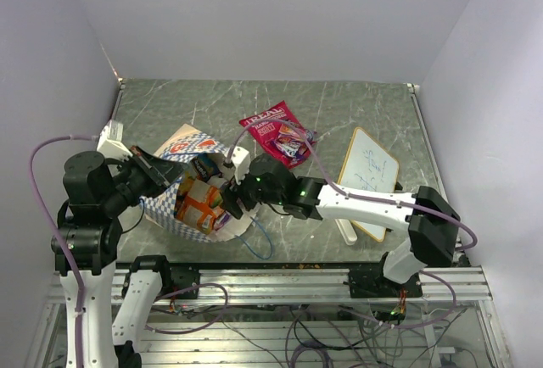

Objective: Take the snacks out of the paper bag
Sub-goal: Adjust the snack in the paper bag, then take out the snack from the paper bag.

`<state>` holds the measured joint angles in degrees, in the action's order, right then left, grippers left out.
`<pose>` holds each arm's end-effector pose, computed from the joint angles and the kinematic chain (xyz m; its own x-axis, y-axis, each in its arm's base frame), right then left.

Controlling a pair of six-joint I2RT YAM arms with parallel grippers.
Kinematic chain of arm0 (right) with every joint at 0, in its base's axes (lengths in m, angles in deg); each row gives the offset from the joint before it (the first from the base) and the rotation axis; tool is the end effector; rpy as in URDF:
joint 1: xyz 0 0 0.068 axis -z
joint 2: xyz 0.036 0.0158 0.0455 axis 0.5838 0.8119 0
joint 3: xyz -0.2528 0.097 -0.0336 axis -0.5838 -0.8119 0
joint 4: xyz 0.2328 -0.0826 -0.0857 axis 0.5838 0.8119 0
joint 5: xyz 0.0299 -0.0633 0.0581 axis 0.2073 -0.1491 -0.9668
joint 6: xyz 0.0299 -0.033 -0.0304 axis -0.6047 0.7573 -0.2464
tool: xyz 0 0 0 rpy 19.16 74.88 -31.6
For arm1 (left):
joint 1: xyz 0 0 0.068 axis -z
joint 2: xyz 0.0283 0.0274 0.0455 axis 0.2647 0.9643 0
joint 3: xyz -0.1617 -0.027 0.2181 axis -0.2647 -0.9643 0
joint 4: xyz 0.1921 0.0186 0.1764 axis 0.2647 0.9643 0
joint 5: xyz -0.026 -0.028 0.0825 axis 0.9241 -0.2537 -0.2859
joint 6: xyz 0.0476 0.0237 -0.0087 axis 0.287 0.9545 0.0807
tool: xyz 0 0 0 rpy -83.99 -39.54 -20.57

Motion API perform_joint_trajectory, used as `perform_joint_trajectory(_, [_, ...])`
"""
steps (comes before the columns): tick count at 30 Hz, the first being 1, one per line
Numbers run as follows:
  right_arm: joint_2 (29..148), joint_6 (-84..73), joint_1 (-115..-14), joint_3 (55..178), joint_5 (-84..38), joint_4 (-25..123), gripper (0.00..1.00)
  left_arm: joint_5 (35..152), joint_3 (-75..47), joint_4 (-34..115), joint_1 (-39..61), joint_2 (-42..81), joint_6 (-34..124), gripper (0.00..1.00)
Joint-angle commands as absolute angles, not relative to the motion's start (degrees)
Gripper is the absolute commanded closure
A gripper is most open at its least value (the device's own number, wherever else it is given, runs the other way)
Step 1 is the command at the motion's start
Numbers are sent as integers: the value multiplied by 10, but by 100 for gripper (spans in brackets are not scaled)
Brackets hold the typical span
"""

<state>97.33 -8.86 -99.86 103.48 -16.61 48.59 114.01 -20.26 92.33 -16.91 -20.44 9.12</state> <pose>0.1573 0.3263 0.2669 -0.3568 -0.3392 -0.8704 -0.8605 0.4822 0.1648 0.0843 -0.0149 0.4091 -0.5360 -0.6580 -0.5289 0.0577 0.5964 -0.8006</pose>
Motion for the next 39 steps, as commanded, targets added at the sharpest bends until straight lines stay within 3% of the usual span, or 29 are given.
perform_joint_trajectory(1, [1007,-85,-997,1081,-168,484,28,1167,-201,908,-169,-199,94,93])
perform_joint_trajectory(8, [1017,-222,-997,1045,-116,437,28,1173,-214,892,-168,-199,89,93])
perform_joint_trajectory(21, [1097,-262,-995,1051,-130,410,28,1187,-221,882,-168,-199,84,93])
perform_joint_trajectory(26, [1113,-304,-997,1047,-170,387,39,1190,-225,881,-169,-202,83,93])
perform_joint_trajectory(34, [1100,-308,-995,1054,-156,377,75,1188,-231,881,-168,-206,83,93])
perform_joint_trajectory(38, [1069,-290,-996,1061,-162,377,99,1179,-226,893,-169,-202,89,93])
perform_joint_trajectory(39, [1060,-284,-996,1065,-164,381,100,1173,-224,899,-169,-201,91,93])
